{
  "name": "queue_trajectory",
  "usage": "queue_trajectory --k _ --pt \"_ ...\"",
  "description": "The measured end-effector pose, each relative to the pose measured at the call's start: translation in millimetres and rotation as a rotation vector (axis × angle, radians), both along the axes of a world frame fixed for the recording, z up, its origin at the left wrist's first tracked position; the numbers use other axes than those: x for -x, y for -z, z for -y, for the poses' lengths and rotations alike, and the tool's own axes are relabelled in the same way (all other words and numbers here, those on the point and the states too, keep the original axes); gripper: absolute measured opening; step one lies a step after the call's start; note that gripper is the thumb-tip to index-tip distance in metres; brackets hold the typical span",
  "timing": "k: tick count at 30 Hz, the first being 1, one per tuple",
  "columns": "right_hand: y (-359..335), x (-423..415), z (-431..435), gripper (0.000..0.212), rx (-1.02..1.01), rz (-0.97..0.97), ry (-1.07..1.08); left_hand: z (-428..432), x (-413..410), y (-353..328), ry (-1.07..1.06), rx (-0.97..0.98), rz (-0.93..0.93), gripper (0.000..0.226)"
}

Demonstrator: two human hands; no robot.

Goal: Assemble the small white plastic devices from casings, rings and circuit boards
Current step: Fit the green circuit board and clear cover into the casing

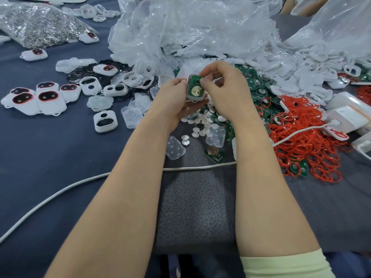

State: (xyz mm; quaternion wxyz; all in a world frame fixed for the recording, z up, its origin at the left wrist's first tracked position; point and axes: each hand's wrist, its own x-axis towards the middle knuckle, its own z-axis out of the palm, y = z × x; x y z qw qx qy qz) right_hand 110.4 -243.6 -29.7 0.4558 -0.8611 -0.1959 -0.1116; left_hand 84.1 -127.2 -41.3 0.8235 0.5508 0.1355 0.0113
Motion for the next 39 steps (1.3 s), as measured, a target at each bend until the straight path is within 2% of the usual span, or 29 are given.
queue_trajectory --k 12,24,34,39 --pt "-1.3 -1.9 0.8 0.012 -0.128 -0.048 0.014 2.1 0.9 -1.1 0.005 0.056 -0.022 0.017" --pt "1.6 -3.6 -0.7 0.011 -0.075 -0.061 0.016 1.1 -0.4 0.6 0.013 0.013 -0.019 0.016" --pt "6.2 -3.7 -4.7 0.011 0.037 0.032 0.076 0.6 0.6 0.3 -0.008 0.016 0.011 0.018" --pt "8.2 -3.3 -7.2 0.011 0.019 0.042 0.089 1.9 2.2 2.2 -0.02 -0.033 0.037 0.015"
